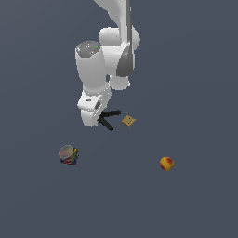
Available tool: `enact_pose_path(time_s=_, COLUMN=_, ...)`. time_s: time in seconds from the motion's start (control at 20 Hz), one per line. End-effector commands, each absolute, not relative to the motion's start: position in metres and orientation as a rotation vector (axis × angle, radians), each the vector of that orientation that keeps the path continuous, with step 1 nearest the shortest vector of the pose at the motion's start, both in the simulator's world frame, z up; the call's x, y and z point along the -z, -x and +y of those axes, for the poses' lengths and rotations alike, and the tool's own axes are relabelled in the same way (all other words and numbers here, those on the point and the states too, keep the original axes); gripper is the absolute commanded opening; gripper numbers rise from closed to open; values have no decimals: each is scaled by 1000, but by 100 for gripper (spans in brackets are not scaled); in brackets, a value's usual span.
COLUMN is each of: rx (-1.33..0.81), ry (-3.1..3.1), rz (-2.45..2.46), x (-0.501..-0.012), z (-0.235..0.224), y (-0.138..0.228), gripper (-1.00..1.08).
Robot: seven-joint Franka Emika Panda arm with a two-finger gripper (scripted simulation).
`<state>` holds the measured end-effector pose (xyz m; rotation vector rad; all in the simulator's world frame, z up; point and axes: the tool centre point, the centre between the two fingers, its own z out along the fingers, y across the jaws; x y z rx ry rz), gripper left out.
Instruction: Pick up a designated object from a clutter of objects.
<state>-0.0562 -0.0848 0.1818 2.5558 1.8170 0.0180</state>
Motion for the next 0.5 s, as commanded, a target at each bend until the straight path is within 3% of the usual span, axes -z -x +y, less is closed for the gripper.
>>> enact_pose_path(time_s=0.0, rx=-20, ry=-2555, rz=1820, x=-206, z=-100, y=56, gripper=-100)
enact_pose_path(time_s=0.45, rx=-14, ry=-2557, rz=1823, x=-288, z=-157, y=52, gripper=-100)
